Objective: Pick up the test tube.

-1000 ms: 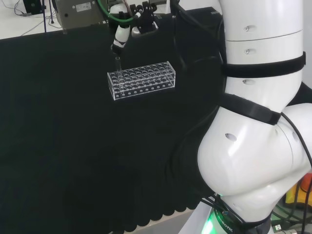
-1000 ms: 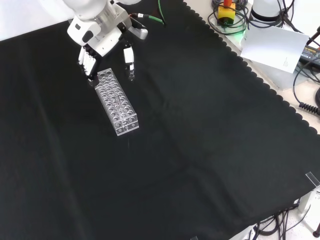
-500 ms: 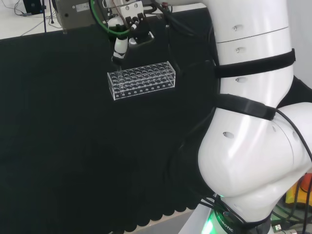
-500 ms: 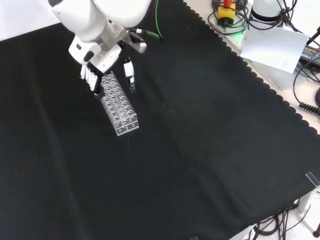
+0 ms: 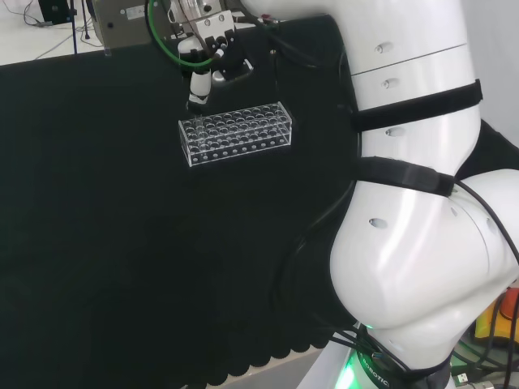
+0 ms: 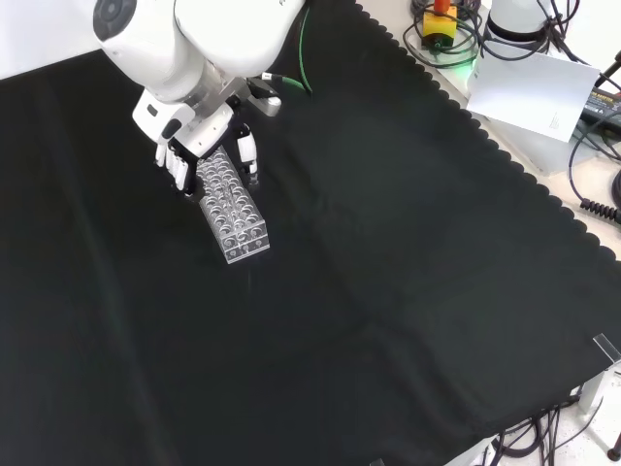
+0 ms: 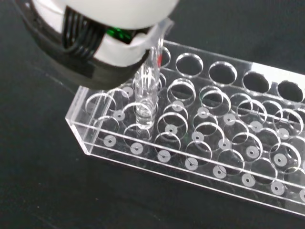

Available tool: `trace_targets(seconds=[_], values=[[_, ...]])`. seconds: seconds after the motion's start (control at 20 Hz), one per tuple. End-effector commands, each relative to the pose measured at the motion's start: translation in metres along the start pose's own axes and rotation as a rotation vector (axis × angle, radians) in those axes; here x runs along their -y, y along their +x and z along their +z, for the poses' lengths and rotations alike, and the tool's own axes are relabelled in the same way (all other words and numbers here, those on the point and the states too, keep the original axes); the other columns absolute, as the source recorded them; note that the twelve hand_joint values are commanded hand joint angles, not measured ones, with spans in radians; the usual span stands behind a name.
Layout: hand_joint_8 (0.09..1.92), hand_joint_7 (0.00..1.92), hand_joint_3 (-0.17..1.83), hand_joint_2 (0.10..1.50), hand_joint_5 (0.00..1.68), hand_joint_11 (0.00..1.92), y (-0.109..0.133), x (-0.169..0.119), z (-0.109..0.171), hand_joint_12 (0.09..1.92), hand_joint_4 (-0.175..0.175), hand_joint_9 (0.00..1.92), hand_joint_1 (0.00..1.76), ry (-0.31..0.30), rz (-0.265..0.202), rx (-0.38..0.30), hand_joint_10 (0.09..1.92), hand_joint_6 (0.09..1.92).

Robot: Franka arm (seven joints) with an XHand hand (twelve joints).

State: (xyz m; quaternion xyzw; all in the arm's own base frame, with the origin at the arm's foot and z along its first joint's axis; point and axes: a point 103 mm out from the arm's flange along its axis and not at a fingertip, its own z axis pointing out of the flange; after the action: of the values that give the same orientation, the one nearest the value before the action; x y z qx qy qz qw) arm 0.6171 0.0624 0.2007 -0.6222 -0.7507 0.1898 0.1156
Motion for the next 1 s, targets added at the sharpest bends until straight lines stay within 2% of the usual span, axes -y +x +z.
trace_targets(seconds=[0.05, 0.35, 0.4, 0.55, 0.7, 0.8, 0.85, 1.0], values=[[0.75, 1.09, 0.77, 0.55, 0.79, 0.65, -0.003, -0.012, 0.007, 1.32, -0.152, 0.88, 1.11, 0.008, 0.026, 0.009, 0.7, 0.83], [0.7, 1.2, 0.78, 0.55, 0.87, 0.69, 0.002, -0.015, 0.012, 1.29, -0.16, 0.96, 1.13, 0.004, 0.054, 0.0, 0.67, 0.79], [0.69, 1.21, 0.78, 0.55, 0.88, 0.7, 0.001, -0.014, 0.014, 1.29, -0.161, 0.97, 1.13, -0.006, 0.037, -0.006, 0.66, 0.78], [0.68, 1.25, 0.78, 0.56, 0.91, 0.72, 0.01, -0.018, 0.01, 1.27, -0.163, 1.0, 1.14, 0.008, 0.048, 0.014, 0.65, 0.77], [0.65, 1.3, 0.78, 0.56, 0.94, 0.75, 0.011, -0.018, 0.009, 1.26, -0.166, 1.04, 1.15, -0.01, 0.05, 0.011, 0.63, 0.75], [0.62, 1.33, 0.52, 0.75, 1.06, 0.77, 0.01, -0.019, 0.01, 1.25, -0.131, 1.07, 1.16, -0.02, 0.06, 0.0, 0.62, 0.79], [0.61, 1.35, 0.4, 0.83, 1.1, 0.78, 0.009, -0.019, 0.01, 1.25, -0.126, 1.09, 1.16, -0.025, 0.065, 0.001, 0.61, 0.78], [0.65, 1.25, 0.18, 0.93, 1.16, 0.82, 0.012, -0.024, 0.009, 1.21, -0.167, 1.15, 1.27, -0.023, 0.104, 0.034, 0.57, 0.69]])
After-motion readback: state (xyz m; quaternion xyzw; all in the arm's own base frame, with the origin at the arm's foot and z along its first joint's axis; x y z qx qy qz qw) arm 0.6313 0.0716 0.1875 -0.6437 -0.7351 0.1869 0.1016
